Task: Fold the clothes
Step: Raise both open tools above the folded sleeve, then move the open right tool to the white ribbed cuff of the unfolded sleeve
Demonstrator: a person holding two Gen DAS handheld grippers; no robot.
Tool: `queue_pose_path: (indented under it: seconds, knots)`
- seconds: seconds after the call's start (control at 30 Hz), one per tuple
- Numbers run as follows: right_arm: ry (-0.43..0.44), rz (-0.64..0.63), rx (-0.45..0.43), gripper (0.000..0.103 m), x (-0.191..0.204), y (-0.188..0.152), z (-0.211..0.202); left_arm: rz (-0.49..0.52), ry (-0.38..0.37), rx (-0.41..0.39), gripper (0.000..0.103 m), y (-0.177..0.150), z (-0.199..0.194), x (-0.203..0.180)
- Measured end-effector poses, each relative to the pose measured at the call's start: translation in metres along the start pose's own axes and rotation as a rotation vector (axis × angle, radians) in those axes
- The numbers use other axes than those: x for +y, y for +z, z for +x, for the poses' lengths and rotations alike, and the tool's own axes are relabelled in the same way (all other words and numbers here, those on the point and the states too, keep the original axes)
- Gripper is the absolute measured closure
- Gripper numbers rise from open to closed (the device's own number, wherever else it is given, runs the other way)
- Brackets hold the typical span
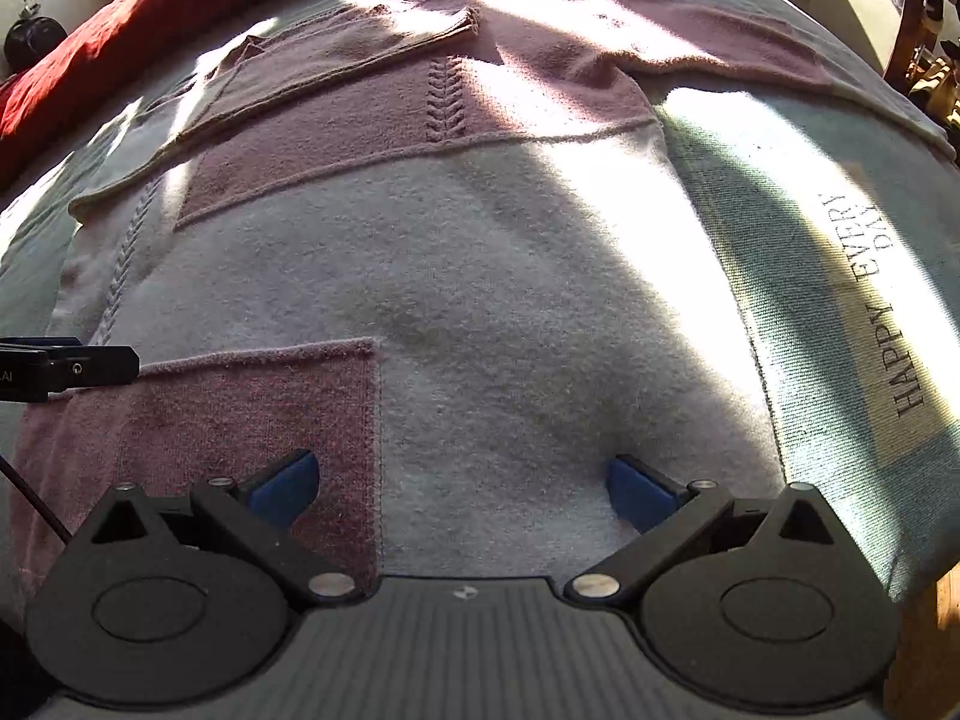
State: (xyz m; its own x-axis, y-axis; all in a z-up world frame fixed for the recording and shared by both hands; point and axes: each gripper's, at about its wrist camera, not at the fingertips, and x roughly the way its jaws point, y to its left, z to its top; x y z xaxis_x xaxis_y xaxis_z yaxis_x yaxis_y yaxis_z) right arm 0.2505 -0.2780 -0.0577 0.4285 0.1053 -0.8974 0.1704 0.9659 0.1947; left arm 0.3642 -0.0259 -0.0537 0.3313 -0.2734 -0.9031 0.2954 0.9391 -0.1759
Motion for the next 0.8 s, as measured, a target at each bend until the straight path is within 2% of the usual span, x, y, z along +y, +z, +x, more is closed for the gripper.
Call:
queue_pose_path:
  seconds: [0.13, 0.27, 0.47, 0.6, 0.8]
  knots:
    - [0.039, -0.019, -0.051, 0.0, -0.005, 0.028, -0.006, -0.05, 0.025, -0.008, 0.001, 0.01, -0.003, -0.003]
    - [0.066, -0.025, -0.058, 0.0, -0.012, 0.056, 0.008, -0.06, 0.06, -0.022, 0.001, 0.028, -0.008, -0.011]
    - [0.18, 0.06, 0.017, 0.0, -0.036, 0.068, 0.029, -0.114, 0.153, 0.019, 0.001, 0.056, 0.0, -0.017]
    - [0.257, 0.051, 0.026, 0.0, -0.05, 0.076, 0.021, -0.162, 0.155, 0.059, 0.001, 0.077, 0.008, -0.035]
    - [0.285, 0.033, -0.103, 0.0, -0.085, 0.112, -0.003, -0.158, 0.196, 0.097, 0.001, 0.107, 0.028, -0.072]
